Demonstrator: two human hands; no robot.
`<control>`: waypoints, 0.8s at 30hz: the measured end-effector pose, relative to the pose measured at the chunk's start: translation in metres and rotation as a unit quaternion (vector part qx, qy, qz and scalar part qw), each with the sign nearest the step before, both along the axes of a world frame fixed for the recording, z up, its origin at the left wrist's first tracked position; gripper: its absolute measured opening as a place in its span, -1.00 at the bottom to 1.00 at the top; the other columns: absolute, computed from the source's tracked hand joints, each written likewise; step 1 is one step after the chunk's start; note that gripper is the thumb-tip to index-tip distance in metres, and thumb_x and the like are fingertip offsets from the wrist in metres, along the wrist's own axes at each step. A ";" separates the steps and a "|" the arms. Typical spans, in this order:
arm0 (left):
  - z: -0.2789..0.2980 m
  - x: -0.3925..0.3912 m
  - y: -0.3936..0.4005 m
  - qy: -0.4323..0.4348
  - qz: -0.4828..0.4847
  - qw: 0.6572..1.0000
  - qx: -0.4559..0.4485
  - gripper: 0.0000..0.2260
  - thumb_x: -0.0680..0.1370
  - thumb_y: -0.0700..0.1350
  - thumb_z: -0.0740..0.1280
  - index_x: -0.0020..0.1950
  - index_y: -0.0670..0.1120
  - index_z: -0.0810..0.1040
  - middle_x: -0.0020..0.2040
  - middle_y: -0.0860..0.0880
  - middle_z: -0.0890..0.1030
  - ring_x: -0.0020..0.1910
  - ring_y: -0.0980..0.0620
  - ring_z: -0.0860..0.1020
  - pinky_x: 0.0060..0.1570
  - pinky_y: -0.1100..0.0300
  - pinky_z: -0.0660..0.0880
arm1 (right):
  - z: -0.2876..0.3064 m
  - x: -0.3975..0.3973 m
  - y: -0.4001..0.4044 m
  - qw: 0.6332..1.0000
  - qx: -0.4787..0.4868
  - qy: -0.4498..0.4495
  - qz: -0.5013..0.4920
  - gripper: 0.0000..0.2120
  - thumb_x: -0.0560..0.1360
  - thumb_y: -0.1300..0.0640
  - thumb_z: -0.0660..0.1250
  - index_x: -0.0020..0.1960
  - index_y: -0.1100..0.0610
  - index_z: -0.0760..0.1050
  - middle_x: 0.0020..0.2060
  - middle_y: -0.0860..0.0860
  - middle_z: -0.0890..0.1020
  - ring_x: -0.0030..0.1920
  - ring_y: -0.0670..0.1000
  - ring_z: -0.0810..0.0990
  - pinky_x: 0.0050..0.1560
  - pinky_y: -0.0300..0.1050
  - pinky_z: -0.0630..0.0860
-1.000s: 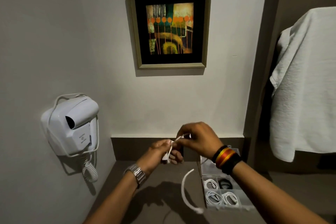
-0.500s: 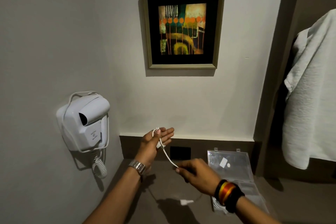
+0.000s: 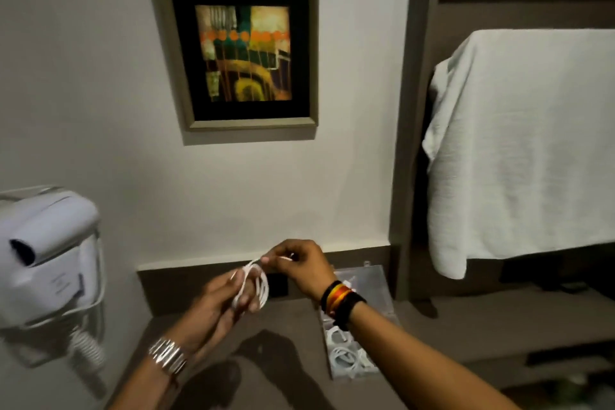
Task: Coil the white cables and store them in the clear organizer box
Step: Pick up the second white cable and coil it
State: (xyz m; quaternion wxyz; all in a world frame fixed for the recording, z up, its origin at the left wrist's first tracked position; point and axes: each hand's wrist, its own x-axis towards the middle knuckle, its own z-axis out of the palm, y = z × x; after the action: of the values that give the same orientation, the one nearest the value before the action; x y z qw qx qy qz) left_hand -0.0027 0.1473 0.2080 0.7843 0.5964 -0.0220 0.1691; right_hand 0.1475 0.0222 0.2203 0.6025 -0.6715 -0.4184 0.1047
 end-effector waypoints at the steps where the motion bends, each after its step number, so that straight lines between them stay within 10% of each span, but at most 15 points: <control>1: 0.006 0.002 -0.005 -0.016 -0.003 0.999 -0.050 -0.73 0.65 -0.10 0.19 -0.12 -0.27 0.48 -0.30 -0.23 0.43 -0.26 -0.09 0.52 -0.13 0.12 0.54 | -0.009 0.000 -0.001 1.000 0.009 0.015 0.000 -0.88 0.50 0.14 0.52 -0.06 0.21 0.74 -0.10 0.15 0.78 -0.08 0.01 0.73 0.11 0.08 0.66; 8: 0.005 0.011 0.007 -0.061 0.135 0.971 -0.186 -0.82 0.65 -0.13 0.18 0.11 -0.22 0.48 0.18 -0.30 0.64 0.25 -0.21 0.59 0.33 -0.09 0.44 | -0.039 -0.042 -0.002 0.987 -0.134 -0.079 0.037 -0.78 0.66 0.04 0.29 0.19 0.05 0.67 -0.33 -0.06 0.63 -0.49 -0.18 0.49 -0.39 -0.24 0.49; 19: -0.002 0.000 -0.012 0.065 0.232 0.943 0.229 -0.77 0.66 0.05 0.19 0.01 0.03 0.62 -0.09 0.06 0.70 -0.03 0.06 0.67 0.01 0.04 0.59 | 0.039 -0.045 -0.029 0.817 -0.129 -0.563 -0.001 -0.80 0.51 -0.15 0.42 0.04 -0.07 0.66 -0.07 -0.07 0.69 -0.12 0.04 0.64 -0.27 0.03 0.58; 24: 0.015 0.003 -0.015 0.116 0.170 0.939 0.277 -0.67 0.61 0.19 0.11 0.04 0.09 0.61 -0.12 0.14 0.68 -0.10 0.19 0.61 -0.02 0.04 0.51 | 0.055 -0.022 -0.034 0.860 -0.105 -0.496 0.046 -0.78 0.51 -0.09 0.45 0.04 0.03 0.70 0.11 -0.04 0.66 0.07 0.00 0.61 -0.02 0.00 0.59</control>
State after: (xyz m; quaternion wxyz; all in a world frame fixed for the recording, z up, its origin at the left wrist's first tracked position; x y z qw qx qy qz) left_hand -0.0001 0.1319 0.2227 0.5451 0.8002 0.1252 0.2165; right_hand 0.1255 -0.0119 0.2756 0.2351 -0.6742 -0.6787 -0.1716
